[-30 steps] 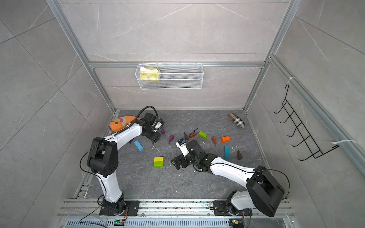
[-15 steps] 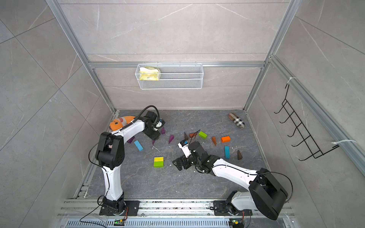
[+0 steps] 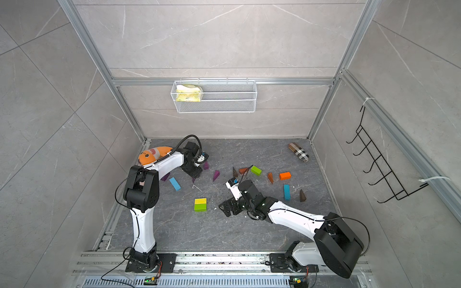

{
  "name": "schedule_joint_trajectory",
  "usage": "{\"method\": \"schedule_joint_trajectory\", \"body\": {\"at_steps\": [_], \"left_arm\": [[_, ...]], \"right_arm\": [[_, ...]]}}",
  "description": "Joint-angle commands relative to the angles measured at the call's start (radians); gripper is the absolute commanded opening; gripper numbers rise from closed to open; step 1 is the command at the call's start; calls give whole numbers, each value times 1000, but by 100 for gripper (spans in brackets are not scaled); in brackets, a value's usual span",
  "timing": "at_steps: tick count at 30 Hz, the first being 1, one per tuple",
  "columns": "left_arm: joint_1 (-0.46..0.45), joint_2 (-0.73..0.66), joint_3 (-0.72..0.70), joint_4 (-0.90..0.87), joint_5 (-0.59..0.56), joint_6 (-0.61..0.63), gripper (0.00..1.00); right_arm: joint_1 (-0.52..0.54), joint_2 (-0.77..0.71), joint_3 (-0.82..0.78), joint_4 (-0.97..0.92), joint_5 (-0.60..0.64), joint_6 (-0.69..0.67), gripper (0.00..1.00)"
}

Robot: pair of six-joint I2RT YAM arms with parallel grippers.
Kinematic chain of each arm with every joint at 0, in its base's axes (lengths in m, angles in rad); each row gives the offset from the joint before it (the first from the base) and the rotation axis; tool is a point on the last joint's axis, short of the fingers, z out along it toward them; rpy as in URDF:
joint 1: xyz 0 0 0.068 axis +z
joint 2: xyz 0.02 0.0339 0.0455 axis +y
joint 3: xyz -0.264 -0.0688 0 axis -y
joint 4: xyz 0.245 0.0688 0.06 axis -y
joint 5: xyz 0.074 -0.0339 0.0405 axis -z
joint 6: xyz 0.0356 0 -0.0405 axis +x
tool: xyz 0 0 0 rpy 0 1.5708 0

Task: Assemble a small pinwheel with building blocks
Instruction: Pick up the building block from the center of the board.

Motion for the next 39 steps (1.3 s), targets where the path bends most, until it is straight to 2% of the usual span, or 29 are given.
{"method": "schedule_joint_trajectory", "body": {"at_steps": [1,14,23,30,39], "left_arm": [[11,18,39,-26,-14,-25,56],[11,38,42,-26,-8,-40,50],[10,56,62,-51,-18,-49,43],[10,65,73,-74,-25,-51,42],[14,72,79,-81,-22,-61,34]], "right_arm": [[-5,-22,-8,-3,-7,12,100],[-5,-32,-18,-3,-7,14,100],[-5,-41,-26,-1,-6,17,100],[-5,-40,-29,0,-7,16,100],[-5,-41,-35,5,-8,20,100]]}}
